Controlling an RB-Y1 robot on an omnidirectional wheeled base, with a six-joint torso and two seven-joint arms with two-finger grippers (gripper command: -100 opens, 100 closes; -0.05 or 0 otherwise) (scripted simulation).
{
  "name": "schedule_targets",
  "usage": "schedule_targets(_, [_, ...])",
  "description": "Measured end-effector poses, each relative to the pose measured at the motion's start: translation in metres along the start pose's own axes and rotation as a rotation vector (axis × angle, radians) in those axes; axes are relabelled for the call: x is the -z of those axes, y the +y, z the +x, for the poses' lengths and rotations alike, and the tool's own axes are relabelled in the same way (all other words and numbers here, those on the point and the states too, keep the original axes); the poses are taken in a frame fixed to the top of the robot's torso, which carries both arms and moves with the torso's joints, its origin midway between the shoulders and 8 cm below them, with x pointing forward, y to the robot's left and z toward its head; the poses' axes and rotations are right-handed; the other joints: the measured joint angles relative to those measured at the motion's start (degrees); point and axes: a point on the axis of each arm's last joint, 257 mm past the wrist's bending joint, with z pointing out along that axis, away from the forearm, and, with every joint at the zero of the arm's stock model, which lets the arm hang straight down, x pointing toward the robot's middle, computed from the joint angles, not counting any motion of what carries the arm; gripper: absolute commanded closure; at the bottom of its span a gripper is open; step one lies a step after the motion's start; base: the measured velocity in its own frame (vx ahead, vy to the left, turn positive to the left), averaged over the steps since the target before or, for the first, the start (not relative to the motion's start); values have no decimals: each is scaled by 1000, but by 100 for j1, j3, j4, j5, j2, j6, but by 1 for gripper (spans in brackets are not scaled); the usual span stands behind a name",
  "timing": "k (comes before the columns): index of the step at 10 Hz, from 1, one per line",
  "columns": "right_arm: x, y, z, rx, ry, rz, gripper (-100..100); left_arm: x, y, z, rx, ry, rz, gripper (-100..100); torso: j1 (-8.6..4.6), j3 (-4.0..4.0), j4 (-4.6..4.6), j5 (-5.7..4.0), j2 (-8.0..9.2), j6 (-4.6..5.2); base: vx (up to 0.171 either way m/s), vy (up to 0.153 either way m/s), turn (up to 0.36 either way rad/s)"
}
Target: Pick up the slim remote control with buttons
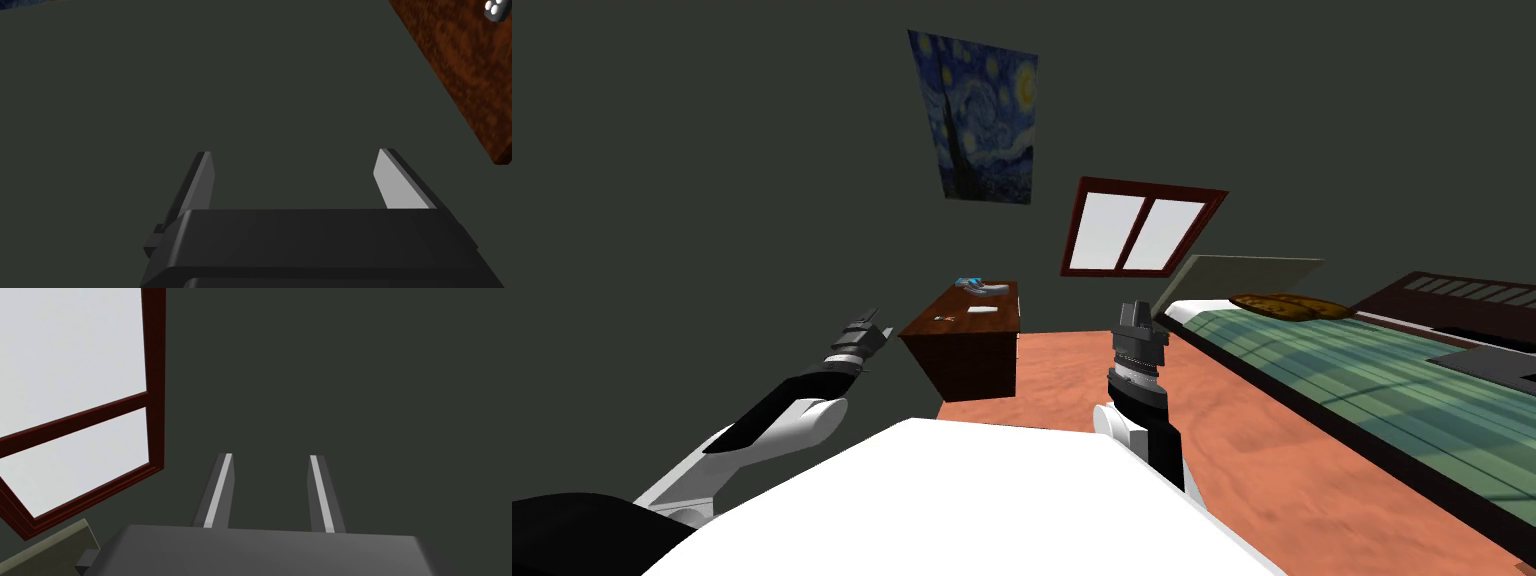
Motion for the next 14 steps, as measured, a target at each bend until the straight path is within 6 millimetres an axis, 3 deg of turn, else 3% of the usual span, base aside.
schedule_targets(4, [0,0,0,0,0,0,0,2,22,-43,-18,-57,-119,-100,-3,0,0,0,0,-2,-12,-37,-68])
schedule_targets(5, [0,0,0,0,0,0,0,3,25,-45,-17,-60,-133,-100,6,-2,-1,1,-3,-2,1,-39,-130])
schedule_targets(14, [0,0,0,0,0,0,0,25,56,-125,-32,-175,-361,-100,-1,-6,-2,0,-11,-2,5,-34,-93])
